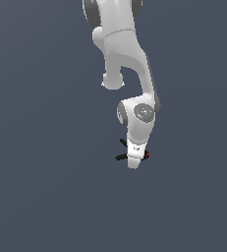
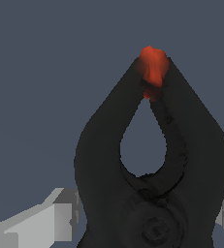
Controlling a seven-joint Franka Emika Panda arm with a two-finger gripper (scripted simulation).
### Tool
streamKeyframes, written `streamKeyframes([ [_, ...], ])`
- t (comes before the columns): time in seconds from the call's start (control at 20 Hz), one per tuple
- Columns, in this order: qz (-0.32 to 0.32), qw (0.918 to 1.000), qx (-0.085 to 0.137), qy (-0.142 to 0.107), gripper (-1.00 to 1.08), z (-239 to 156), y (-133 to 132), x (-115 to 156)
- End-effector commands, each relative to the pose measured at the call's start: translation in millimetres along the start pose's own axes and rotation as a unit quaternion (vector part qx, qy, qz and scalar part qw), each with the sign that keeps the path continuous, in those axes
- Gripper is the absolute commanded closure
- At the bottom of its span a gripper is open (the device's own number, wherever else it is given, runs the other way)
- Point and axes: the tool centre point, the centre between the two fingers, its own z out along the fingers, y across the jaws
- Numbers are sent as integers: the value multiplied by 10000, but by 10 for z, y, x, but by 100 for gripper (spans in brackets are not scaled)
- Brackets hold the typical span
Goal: Pick up the object and move it to a goal position.
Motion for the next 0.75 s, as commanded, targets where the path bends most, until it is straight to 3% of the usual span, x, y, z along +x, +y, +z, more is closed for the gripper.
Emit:
streamKeyframes([
  [0.0, 0, 10000, -11, 3, 108, -22, -122, -14],
  [0.35, 2, 10000, -11, 6, 108, -45, -367, -44],
  [0.7, 2, 10000, -11, 6, 108, -52, -451, -53],
])
